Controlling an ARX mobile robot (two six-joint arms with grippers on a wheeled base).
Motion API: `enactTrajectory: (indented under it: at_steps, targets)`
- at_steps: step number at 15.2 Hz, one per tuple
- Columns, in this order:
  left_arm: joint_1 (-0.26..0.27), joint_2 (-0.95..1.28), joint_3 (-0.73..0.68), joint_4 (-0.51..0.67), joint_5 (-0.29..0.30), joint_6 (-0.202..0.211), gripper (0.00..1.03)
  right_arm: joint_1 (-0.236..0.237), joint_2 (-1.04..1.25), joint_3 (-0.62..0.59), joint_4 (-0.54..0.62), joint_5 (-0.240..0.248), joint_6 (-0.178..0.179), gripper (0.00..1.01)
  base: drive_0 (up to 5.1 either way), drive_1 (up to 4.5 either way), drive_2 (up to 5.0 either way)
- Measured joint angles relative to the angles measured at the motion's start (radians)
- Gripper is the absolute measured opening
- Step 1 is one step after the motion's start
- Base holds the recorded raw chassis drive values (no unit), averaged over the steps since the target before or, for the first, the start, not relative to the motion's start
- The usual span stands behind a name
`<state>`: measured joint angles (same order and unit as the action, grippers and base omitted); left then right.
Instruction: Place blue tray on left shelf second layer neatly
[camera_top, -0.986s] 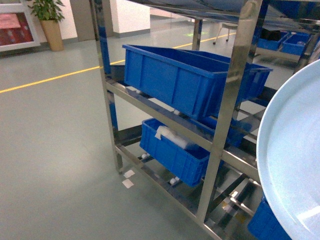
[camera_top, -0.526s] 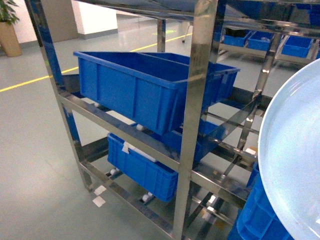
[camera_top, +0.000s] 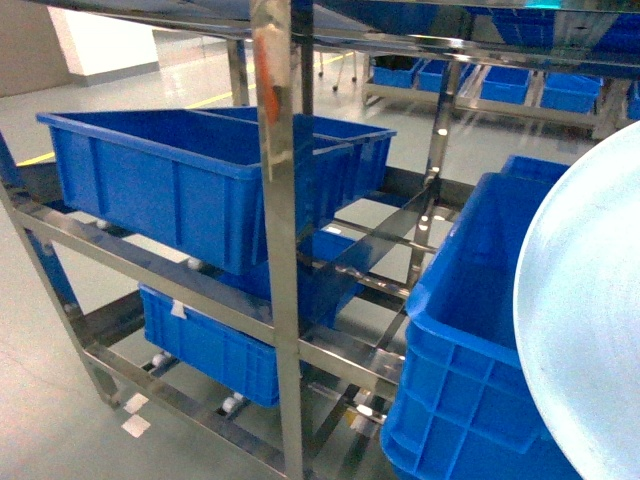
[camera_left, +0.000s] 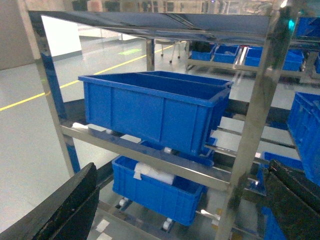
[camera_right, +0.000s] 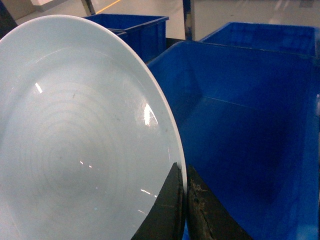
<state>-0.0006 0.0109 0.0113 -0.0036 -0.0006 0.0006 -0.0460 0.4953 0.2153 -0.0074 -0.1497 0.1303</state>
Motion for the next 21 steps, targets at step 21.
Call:
enactTrajectory:
  at_steps: [21]
  targets:
    - [0.000, 0.000, 0.000, -0.002, 0.002, 0.000, 0.98, 0.000, -0.001, 0.000, 0.000, 0.001, 0.000, 0.02, -1.9, -1.11, -1.3]
